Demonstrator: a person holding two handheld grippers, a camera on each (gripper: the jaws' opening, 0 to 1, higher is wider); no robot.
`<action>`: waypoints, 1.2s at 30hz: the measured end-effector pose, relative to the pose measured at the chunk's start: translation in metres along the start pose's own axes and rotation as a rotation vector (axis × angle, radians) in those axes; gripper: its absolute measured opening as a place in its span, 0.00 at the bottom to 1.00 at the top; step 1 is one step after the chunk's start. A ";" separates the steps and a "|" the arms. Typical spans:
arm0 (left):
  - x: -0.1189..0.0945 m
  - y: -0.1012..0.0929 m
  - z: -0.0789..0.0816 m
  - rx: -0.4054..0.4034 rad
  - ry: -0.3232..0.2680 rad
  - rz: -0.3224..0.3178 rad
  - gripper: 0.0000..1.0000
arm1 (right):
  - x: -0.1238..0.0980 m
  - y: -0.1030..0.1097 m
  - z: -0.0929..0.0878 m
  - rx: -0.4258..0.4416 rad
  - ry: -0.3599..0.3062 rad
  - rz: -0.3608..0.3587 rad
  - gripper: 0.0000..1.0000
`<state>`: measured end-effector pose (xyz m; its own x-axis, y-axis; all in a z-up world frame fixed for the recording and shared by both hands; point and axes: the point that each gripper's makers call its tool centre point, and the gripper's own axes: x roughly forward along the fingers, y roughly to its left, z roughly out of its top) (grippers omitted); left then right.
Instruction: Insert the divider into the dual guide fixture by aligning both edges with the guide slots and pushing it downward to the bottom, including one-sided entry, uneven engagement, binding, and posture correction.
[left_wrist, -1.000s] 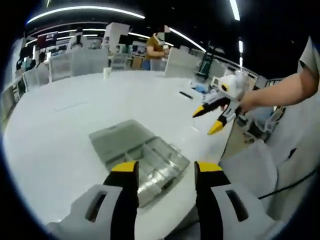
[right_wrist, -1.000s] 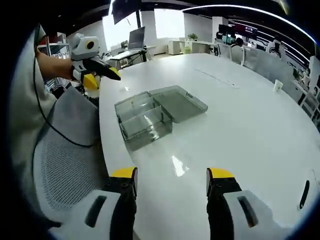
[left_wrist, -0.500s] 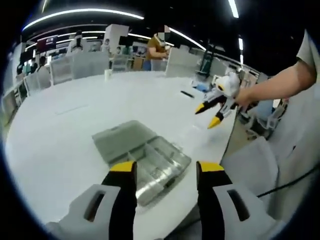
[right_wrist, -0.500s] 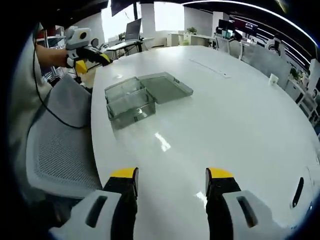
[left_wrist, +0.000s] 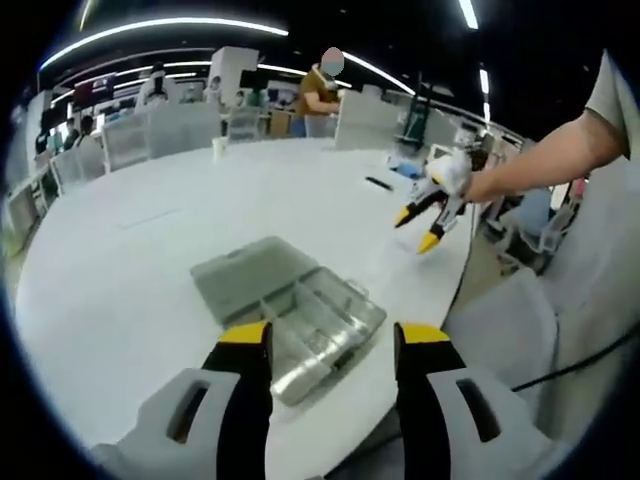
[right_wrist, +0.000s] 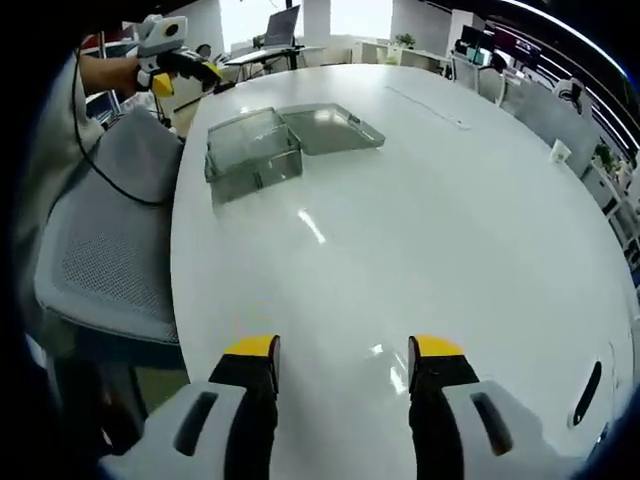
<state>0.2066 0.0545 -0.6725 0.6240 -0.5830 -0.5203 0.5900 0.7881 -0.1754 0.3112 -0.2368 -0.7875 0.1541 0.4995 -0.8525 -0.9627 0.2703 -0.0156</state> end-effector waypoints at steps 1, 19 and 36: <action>0.000 0.000 0.000 -0.002 0.001 0.002 0.47 | 0.000 -0.001 -0.003 -0.008 0.011 0.002 0.48; 0.003 0.000 -0.004 0.009 0.054 0.010 0.47 | 0.016 -0.007 -0.027 -0.160 0.079 0.083 0.47; 0.011 -0.004 -0.002 0.015 0.098 0.003 0.47 | 0.015 0.011 -0.013 -0.206 0.078 0.128 0.45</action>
<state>0.2106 0.0451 -0.6793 0.5729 -0.5577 -0.6006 0.5962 0.7864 -0.1616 0.2997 -0.2374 -0.8075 0.0181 0.4517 -0.8920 -0.9995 0.0316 -0.0043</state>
